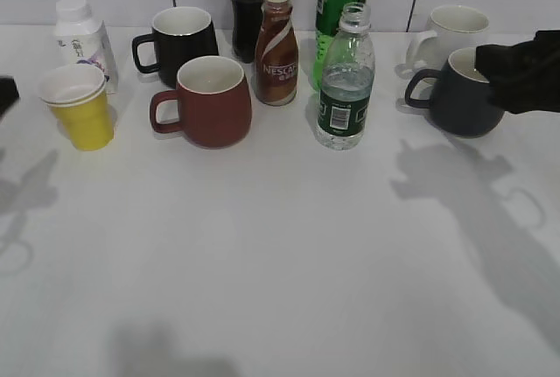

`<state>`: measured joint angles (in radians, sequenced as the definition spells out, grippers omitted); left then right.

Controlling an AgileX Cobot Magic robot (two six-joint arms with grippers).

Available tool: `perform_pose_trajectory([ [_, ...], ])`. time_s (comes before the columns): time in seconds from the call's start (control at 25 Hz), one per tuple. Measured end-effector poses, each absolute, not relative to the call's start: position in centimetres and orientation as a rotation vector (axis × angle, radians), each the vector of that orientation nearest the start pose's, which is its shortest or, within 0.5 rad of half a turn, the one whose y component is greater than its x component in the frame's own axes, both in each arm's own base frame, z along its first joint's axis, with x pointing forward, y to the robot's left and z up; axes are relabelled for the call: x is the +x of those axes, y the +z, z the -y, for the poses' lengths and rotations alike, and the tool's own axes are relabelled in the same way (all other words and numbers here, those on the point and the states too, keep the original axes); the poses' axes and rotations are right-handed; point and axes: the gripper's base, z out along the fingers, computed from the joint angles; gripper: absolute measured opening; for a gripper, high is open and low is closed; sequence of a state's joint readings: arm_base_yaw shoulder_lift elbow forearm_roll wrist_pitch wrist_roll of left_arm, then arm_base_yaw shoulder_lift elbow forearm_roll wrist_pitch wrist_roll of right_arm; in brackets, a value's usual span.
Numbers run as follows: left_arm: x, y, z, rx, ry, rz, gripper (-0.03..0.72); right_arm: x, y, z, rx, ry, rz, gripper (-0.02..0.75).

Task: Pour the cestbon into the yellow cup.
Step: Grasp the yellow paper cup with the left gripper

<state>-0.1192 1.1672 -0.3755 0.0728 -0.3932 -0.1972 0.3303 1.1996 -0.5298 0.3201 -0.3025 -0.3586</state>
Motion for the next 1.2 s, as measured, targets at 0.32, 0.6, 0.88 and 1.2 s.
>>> perform_pose_trajectory([
  [0.32, 18.7, 18.7, 3.4, 0.059, -0.241, -1.875, 0.568, 25.0, 24.0, -8.0, -0.305, 0.14, -1.825, 0.481],
  [0.6, 20.6, 16.2, 4.0, 0.152, -0.21, -1.814, 0.568, 25.6, 23.2, -9.3, -0.455, 0.193, -1.763, 0.481],
  [0.88, 22.2, 12.1, 4.6, 0.227, -0.216, -1.839, 0.601, 26.0, 23.1, -9.7, -0.453, 0.224, -1.703, 0.481],
  [1.2, 24.5, 10.8, 4.9, 0.228, -0.205, -1.844, 0.633, 26.4, 22.2, -9.9, -0.438, 0.253, -1.715, 0.481],
])
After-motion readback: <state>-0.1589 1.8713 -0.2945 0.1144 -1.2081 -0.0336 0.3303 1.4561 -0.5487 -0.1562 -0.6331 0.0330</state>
